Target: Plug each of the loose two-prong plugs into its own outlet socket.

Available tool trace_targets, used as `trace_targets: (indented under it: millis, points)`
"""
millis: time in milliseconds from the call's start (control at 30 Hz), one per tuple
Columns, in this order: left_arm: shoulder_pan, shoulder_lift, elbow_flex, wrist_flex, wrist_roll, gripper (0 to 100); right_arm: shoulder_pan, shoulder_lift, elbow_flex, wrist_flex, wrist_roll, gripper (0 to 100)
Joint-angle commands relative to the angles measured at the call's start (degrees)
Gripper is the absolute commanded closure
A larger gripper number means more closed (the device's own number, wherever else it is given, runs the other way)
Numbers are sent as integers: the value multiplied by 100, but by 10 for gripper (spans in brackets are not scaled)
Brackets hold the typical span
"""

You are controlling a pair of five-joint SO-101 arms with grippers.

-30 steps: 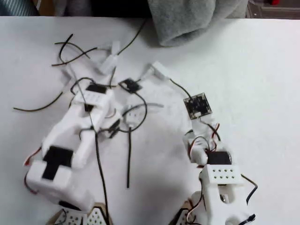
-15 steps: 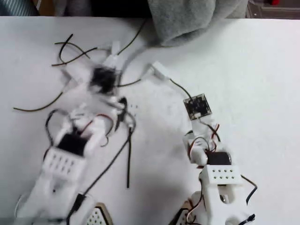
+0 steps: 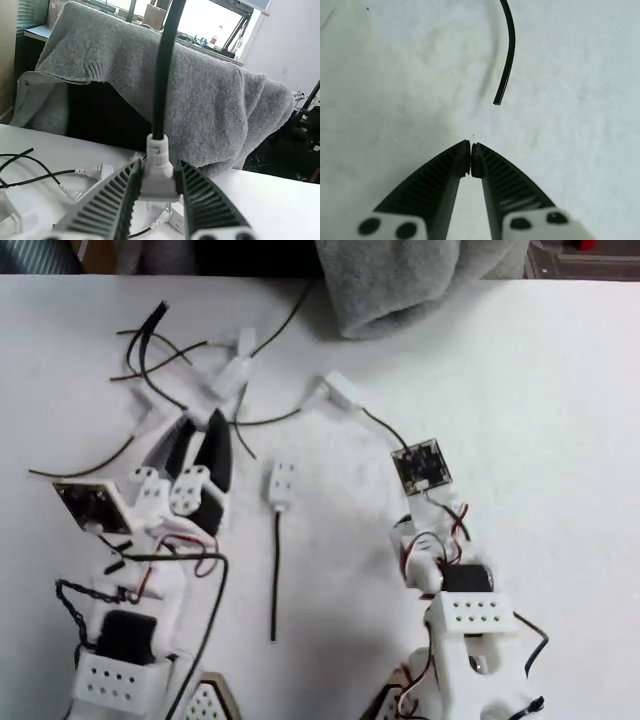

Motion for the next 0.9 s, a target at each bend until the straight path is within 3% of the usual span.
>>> trace_targets:
  millis: [0, 100, 333, 400, 533, 633, 800, 867]
  points:
    - [-66, -119, -26, 149, 62, 974, -22, -22, -35, -110, 0, 977]
    - [-66, -119, 114, 132, 264, 974, -22, -22, -35, -110, 0, 978]
    - [40, -251, 703, -290, 2136, 975, -22, -22, 26, -242, 9, 978]
    - [101, -426, 712, -589, 3086, 975, -22, -22, 26, -242, 9, 978]
    - [84, -892, 703, -1002, 5741, 975, -22, -22, 26, -242, 0, 978]
    - [189, -1305, 730, -800, 6919, 973, -22, -66, 26, -224, -26, 978]
    - [312, -1560, 967, -378, 7077, 973, -312, -75, -167, -119, -26, 978]
    - [347, -1552, 985, -378, 7077, 973, -646, -75, -571, 382, -26, 979]
